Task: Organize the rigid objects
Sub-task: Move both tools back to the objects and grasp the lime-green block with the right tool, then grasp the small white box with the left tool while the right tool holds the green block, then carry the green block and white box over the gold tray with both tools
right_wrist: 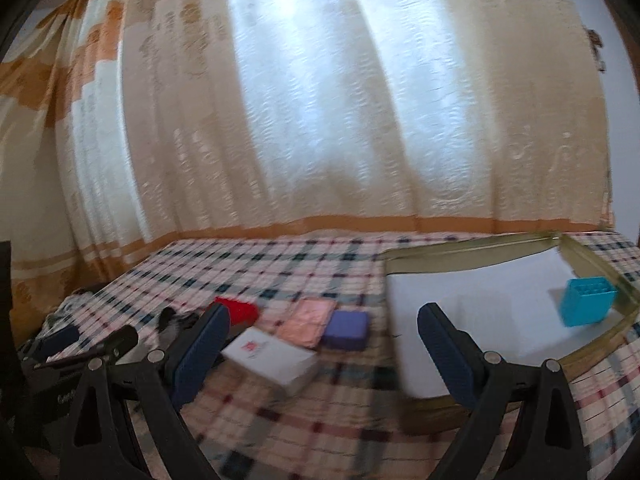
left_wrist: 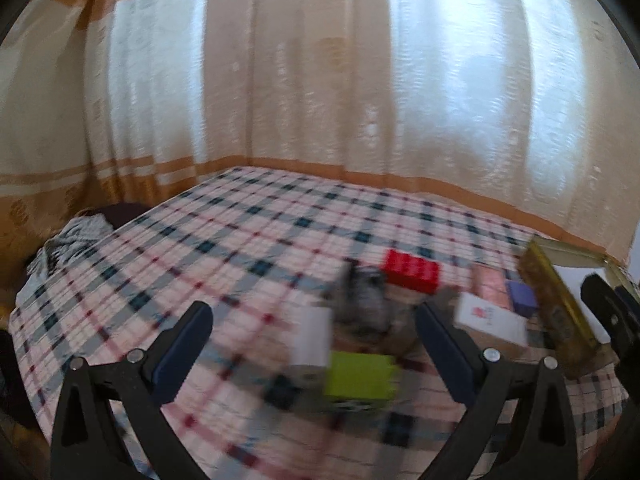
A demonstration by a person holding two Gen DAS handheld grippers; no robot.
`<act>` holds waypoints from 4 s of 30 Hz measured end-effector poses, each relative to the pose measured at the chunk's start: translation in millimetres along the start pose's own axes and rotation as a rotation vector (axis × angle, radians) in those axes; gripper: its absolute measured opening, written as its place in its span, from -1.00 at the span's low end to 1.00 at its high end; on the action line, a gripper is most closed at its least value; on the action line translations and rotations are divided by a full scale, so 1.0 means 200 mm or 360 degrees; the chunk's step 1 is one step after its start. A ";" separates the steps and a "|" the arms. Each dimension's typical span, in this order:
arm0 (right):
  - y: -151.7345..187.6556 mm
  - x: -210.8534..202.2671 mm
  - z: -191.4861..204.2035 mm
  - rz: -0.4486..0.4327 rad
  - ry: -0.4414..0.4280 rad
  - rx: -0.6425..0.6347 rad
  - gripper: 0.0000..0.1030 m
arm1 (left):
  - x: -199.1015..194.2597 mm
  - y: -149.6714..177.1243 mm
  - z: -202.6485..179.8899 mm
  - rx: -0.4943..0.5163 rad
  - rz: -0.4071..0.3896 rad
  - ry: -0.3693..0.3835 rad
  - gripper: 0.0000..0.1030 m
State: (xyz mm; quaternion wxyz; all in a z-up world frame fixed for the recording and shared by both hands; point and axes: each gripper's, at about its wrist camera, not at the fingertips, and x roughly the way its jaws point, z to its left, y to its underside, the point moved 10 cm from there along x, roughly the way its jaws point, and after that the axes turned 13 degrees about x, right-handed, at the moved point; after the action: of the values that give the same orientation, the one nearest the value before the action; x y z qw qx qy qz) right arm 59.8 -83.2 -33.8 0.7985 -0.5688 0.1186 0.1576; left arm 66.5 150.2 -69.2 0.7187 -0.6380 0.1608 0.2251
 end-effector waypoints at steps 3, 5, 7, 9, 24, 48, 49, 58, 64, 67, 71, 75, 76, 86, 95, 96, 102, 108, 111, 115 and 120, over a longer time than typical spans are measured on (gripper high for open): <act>0.06 0.03 0.12 0.0058 -0.0054 -0.0060 0.88 | 0.00 0.03 0.14 -0.0061 0.0014 -0.0062 0.99; 0.10 0.05 0.19 0.0103 -0.0079 -0.0114 0.88 | 0.01 0.04 0.21 -0.0099 0.0026 -0.0093 0.99; 0.16 0.07 0.27 0.0178 -0.0118 -0.0158 0.88 | 0.02 0.06 0.27 -0.0130 0.0052 -0.0117 0.99; 0.22 0.11 0.35 0.0274 -0.0171 -0.0192 0.88 | 0.03 0.08 0.33 -0.0157 0.0068 -0.0135 0.99; 0.68 0.32 0.69 0.0911 -0.0267 -0.0364 0.37 | 0.04 0.13 0.57 -0.0225 0.0108 -0.0240 0.99; 0.34 0.19 0.33 0.0511 -0.0195 -0.0277 0.05 | 0.24 0.11 0.01 0.0165 0.0359 0.0063 0.36; 0.34 0.19 0.34 0.0512 -0.0202 -0.0279 0.05 | 0.25 0.12 0.01 0.0167 0.0377 0.0075 0.22; 0.34 0.18 0.33 0.0499 -0.0208 -0.0245 0.05 | 0.29 0.16 -0.03 0.0135 0.0446 0.0211 -0.61; 0.30 0.16 0.30 0.0438 -0.0203 -0.0216 0.05 | 0.23 0.11 -0.01 0.0050 0.0309 0.0282 -0.61; 0.28 0.14 0.30 0.0390 -0.0194 -0.0222 0.05 | 0.18 0.07 0.01 0.0030 0.0229 0.0282 -0.61; 0.22 0.10 0.30 0.0269 -0.0165 -0.0262 0.05 | 0.13 0.04 0.02 0.0011 0.0145 0.0225 -0.61; 0.12 0.05 0.27 0.0139 -0.0141 -0.0267 0.05 | 0.08 0.01 -0.06 0.0057 0.0098 0.0221 -0.61; 0.10 0.04 0.26 0.0127 -0.0134 -0.0268 0.05 | 0.07 0.00 -0.09 0.0078 0.0089 0.0227 -0.61; 0.01 0.01 0.08 0.0091 -0.0061 -0.0247 0.06 | -0.07 -0.16 -0.41 0.0237 -0.0075 0.0306 -0.61; -0.07 -0.01 -0.12 0.0059 0.0038 -0.0221 0.06 | -0.13 -0.23 -0.59 0.0276 -0.0124 0.0349 -0.61; -0.08 -0.02 -0.14 0.0050 0.0049 -0.0217 0.06 | -0.13 -0.24 -0.61 0.0280 -0.0126 0.0359 -0.61; -0.13 -0.04 -0.25 0.0027 0.0099 -0.0222 0.06 | -0.16 -0.28 -0.75 0.0321 -0.0148 0.0394 -0.61; -0.20 -0.04 -0.40 -0.0003 0.0180 -0.0203 0.06 | -0.17 -0.32 -0.87 0.0343 -0.0165 0.0429 -0.61; -0.24 -0.04 -0.49 -0.0015 0.0218 -0.0175 0.06 | -0.17 -0.34 -0.95 0.0355 -0.0174 0.0452 -0.61; -0.28 -0.04 -0.60 -0.0034 0.0265 -0.0122 0.06 | -0.18 -0.37 -1.06 0.0371 -0.0191 0.0494 -0.61; -0.34 -0.05 -0.74 -0.0056 0.0315 -0.0052 0.06 | -0.17 -0.39 -1.20 0.0392 -0.0193 0.0553 -0.61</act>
State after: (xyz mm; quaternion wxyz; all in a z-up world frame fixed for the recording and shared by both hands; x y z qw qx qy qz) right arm 75.9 -243.8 -19.8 0.7761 -0.5965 0.1843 0.0887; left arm 92.6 -98.0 -17.8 0.7649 -0.5830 0.2699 0.0468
